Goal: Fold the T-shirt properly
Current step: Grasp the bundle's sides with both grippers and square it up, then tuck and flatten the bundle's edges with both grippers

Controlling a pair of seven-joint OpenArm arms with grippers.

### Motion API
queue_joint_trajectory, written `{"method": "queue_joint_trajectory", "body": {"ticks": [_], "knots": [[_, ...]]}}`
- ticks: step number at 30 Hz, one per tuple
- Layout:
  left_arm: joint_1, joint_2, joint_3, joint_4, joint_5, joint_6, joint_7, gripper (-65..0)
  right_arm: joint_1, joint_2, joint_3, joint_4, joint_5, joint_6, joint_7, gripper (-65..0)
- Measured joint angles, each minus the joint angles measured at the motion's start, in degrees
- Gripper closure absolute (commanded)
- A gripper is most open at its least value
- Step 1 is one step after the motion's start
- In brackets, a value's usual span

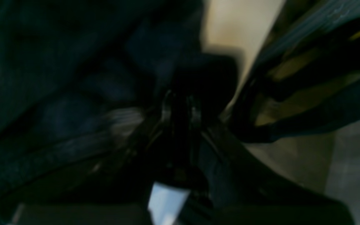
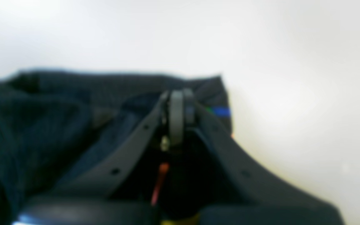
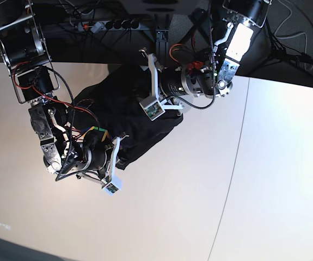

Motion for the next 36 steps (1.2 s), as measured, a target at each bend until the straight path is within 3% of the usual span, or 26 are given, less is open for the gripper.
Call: {"method": "queue_joint_trajectory", "body": {"ticks": [3, 6, 11, 14, 18, 24, 30, 34, 36], "knots": [[-4.3, -0.3, 0.0, -6.4, -0.3, -0.7, -2.4, -5.8, 0.0, 2.4, -0.1, 0.0, 3.2, 0.0, 0.1, 0.0], [-9.3, -1.1, 0.1, -11.7, -0.7, -1.1, -3.8, -5.8, -0.1, 6.9, -0.1, 0.1, 6.8, 0.0, 0.3, 0.0], [-15.0, -4.9, 0.3, -16.3, -1.4, -1.4, -6.9, -5.8, -3.7, 12.9, 0.0, 1.3, 13.3, 0.0, -1.5, 0.0], [-18.1, -6.8, 0.2, -18.1, -0.2, -1.4, -8.1, -5.8, -7.5, 14.8, -0.1, 4.8, 14.0, 0.0, -1.5, 0.0], [-22.5, -6.6, 0.6, -20.8, 1.3, -1.4, -7.2, -5.8, -13.5, 17.4, 0.3, 11.2, 13.6, 0.0, -1.4, 0.0], [-28.2, -6.7, 5.0, -24.7, 2.1, -1.4, -9.3, -5.8, -22.5, 16.5, 1.2, 20.3, 13.5, 0.0, -2.1, 0.0], [-29.4, -6.4, 7.2, -25.0, 4.3, -1.3, -13.3, -5.8, -27.1, 12.5, 1.7, 22.4, 13.6, 0.0, -1.9, 0.0], [-29.5, -6.3, 7.0, -25.0, 4.4, 4.4, -13.7, -5.8, -28.1, 9.1, 2.8, 22.5, 13.3, 0.0, -2.0, 0.0], [-29.9, -6.2, 6.3, -25.0, 4.5, 4.6, -13.7, -5.8, -28.3, 7.8, 3.2, 22.5, 13.3, 0.0, -1.9, 0.0]]}}
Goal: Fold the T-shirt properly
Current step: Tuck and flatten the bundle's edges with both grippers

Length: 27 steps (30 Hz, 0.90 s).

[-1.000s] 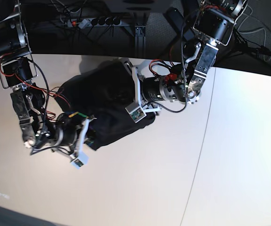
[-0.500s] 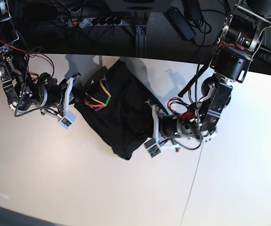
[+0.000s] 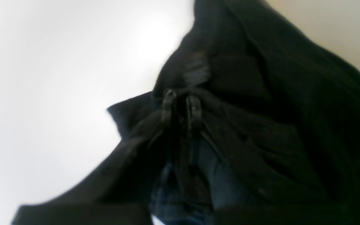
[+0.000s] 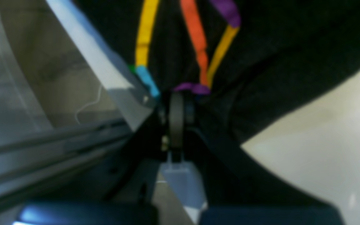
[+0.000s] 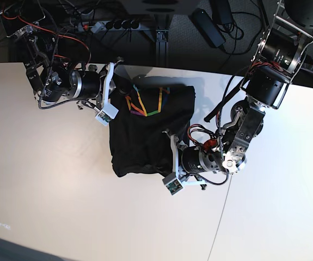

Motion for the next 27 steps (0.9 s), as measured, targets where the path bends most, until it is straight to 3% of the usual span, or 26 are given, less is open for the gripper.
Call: {"method": "queue_joint_trajectory", "body": {"ticks": [5, 9, 13, 14, 19, 24, 27], "knots": [[-0.7, 1.4, -2.6, 0.5, -0.1, 0.0, 1.1, -5.8, 0.0, -1.1, 0.0, 0.2, -0.2, 0.0, -0.3, 0.0], [-2.8, 1.3, -10.6, 1.1, -0.5, 0.2, 5.0, -5.8, -0.2, -1.1, 2.1, 0.5, -0.6, 0.0, -0.9, 0.0], [-4.3, -0.7, -18.7, 4.2, -10.0, 0.6, 12.1, -5.8, -0.2, -1.0, 6.2, 0.5, -0.3, 0.0, -1.2, 0.0], [-4.2, -1.2, -19.6, 5.4, -13.6, -0.7, 14.4, -5.8, -0.2, -1.0, 7.5, 0.5, 0.1, 0.0, -1.3, 0.0], [-1.0, -4.2, -19.7, 13.0, -26.4, -4.1, 20.1, -5.8, -0.2, -0.9, 13.2, 3.1, 0.9, 0.0, -1.2, 0.0], [5.6, -3.0, -17.9, 15.8, -27.3, -4.2, 21.1, -5.8, 0.2, -1.0, 15.3, 3.1, 0.6, 0.0, 0.4, 0.0], [7.7, -0.3, -14.9, 15.8, -22.2, -4.2, 18.8, -5.8, 1.7, -2.0, 15.3, 3.1, 0.6, 0.0, 0.7, 0.0]]}}
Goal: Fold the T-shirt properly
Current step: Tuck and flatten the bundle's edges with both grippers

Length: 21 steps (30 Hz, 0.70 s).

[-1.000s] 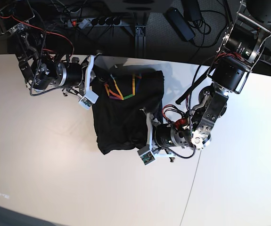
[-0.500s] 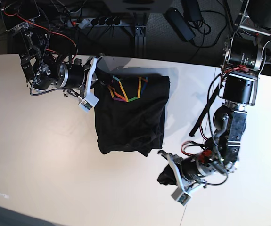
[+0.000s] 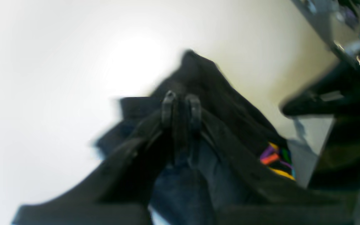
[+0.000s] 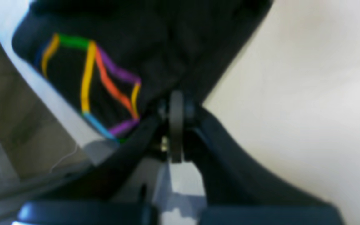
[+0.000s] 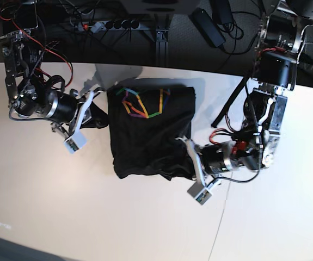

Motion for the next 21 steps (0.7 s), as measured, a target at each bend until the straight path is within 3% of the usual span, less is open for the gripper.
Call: {"method": "queue_joint_trajectory", "body": {"ticks": [3, 10, 18, 21], "knots": [[1.5, 1.1, 2.6, 0.0, 7.6, -0.1, -5.0, -5.8, 2.0, -2.5, -0.1, 0.0, 0.0, 0.0, 0.4, 0.0], [2.0, 0.8, 4.6, 0.0, 10.1, -0.1, -5.4, -5.8, 2.8, -8.7, -1.4, -1.8, -0.1, 0.0, 0.4, 0.0], [2.0, 1.0, 4.6, -1.0, 10.3, -0.1, -5.5, -5.8, 2.8, -9.0, -4.7, -5.2, -1.7, 0.0, 0.7, 0.0], [2.0, 0.9, 4.6, -1.1, 14.5, -0.1, -7.3, -5.8, 2.8, -9.0, -4.8, -7.1, -2.1, 0.0, 0.9, 0.0]]}}
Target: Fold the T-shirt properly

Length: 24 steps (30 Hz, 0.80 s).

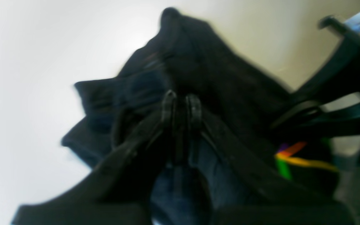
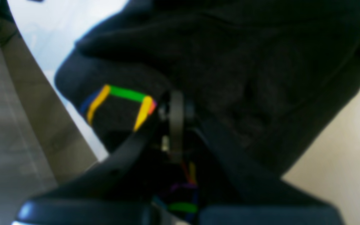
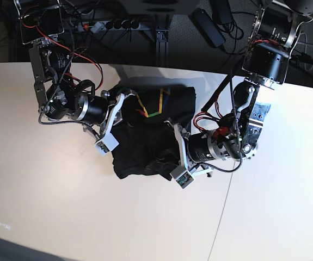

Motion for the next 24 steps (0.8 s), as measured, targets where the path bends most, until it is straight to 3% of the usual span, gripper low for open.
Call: {"method": "queue_joint_trajectory", "body": {"ticks": [4, 10, 12, 21, 24], "knots": [[-0.3, -0.1, 0.0, -1.7, 5.1, 0.0, -4.3, -5.8, 0.0, 0.0, 0.0, -2.6, -0.3, 0.0, 0.3, 0.0], [-4.0, -0.3, 0.1, -13.3, 12.2, -0.2, -10.6, -5.8, 0.0, 0.0, 0.0, -4.0, -0.2, 0.0, 0.6, 0.0], [-6.2, -0.3, 0.1, -16.6, 14.4, 1.4, -11.1, -5.8, 0.0, 0.0, 0.0, -4.0, -0.2, 0.0, 0.1, 0.0], [-11.8, -5.9, 0.1, -18.7, 14.7, 2.6, -11.8, -5.8, -1.9, -0.2, 0.0, -4.0, 0.2, 0.0, 0.4, 0.0], [-12.6, -6.9, 0.1, -18.3, 13.8, 6.7, -11.3, -5.8, -2.1, -0.2, 0.1, -4.0, 0.3, 0.0, 0.4, 0.0]]}}
